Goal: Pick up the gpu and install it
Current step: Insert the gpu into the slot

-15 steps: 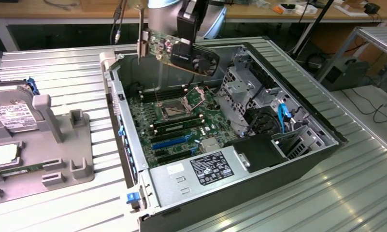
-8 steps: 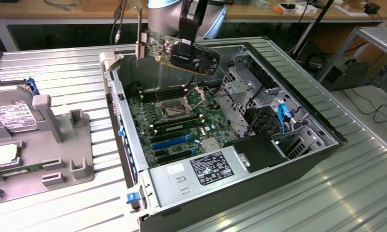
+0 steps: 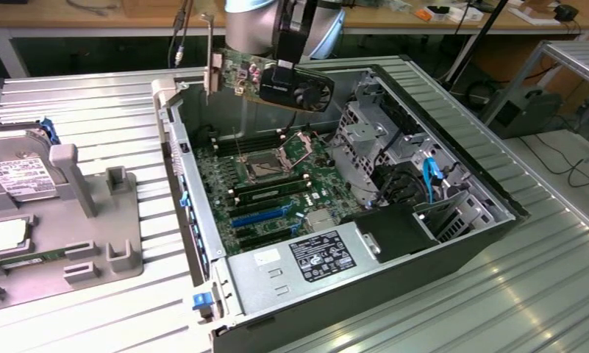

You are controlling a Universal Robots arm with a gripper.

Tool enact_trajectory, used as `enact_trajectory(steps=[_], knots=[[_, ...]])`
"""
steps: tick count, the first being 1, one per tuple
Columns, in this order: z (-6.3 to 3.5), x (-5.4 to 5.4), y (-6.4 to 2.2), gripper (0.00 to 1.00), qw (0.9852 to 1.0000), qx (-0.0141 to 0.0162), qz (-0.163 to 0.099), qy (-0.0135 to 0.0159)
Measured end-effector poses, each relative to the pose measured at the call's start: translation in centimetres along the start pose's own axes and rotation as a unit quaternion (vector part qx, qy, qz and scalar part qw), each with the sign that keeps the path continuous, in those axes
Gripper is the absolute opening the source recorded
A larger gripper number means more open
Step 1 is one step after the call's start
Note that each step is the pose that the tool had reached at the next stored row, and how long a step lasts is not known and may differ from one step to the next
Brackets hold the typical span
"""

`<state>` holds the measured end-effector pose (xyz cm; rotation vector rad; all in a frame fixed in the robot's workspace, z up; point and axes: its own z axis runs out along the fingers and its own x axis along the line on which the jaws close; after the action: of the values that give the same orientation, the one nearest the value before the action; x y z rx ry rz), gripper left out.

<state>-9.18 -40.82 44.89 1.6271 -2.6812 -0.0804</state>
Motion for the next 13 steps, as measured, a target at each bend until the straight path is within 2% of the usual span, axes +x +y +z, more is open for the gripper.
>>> enact_trajectory(steps=[2,7,11,13], knots=[[0.00,0.00,0.00,0.27,0.9998,-0.0004,-0.019,0.0009],[0.00,0.00,0.00,0.27,0.9990,-0.0010,-0.044,0.0021],[0.00,0.00,0.00,0.27,0.9971,-0.0017,-0.076,0.0035],[0.00,0.00,0.00,0.27,0.9956,-0.0021,-0.093,0.0043]])
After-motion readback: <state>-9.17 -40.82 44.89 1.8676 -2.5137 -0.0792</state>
